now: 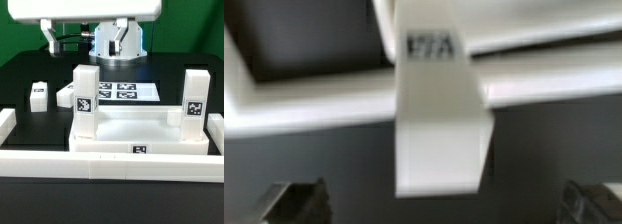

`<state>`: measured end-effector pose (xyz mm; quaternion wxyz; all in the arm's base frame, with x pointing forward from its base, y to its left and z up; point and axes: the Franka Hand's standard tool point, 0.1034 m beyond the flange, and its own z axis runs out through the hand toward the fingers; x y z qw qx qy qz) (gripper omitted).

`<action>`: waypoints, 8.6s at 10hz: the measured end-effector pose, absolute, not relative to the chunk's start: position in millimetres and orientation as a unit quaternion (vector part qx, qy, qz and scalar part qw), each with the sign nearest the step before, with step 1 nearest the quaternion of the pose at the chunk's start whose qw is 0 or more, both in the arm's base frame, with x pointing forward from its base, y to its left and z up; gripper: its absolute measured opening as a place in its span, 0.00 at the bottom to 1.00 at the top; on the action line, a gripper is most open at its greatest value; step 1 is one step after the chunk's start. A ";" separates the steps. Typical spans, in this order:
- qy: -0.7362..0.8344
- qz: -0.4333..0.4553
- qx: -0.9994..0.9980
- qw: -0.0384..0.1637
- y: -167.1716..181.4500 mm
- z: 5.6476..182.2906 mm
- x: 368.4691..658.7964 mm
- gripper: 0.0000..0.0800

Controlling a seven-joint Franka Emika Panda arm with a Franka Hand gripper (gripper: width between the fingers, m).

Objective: Assemble desk

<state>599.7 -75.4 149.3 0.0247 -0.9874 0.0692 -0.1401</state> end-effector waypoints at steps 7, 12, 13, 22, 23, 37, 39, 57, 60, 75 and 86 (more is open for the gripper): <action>0.064 0.006 -0.995 0.070 -74.3 146.7 600.4 0.81; 0.041 -0.009 -0.999 0.008 -80.9 136.6 609.2 0.81; 0.041 -0.009 -0.999 0.008 -80.4 136.5 609.3 0.81; 0.035 -0.006 -0.999 0.005 -84.5 123.5 607.4 0.81; 0.035 -0.006 -0.999 0.005 -84.2 123.4 607.4 0.66; 0.305 -0.002 -0.952 0.034 -77.9 122.6 608.5 0.36; 0.372 0.001 -0.927 0.040 -75.4 122.4 608.7 0.36; 0.261 -0.009 -0.964 0.052 -58.6 119.7 613.1 0.81; 0.138 -0.020 -0.989 0.040 -48.7 118.6 615.9 0.81; -0.088 -0.041 -0.995 0.003 -53.6 115.3 621.4 0.36; 0.318 -0.039 -0.947 0.037 -51.8 114.1 622.2 0.36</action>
Offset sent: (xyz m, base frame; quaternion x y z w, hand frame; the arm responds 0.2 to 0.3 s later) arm 0.0000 0.0000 0.0000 0.0000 -0.1938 0.0000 0.9810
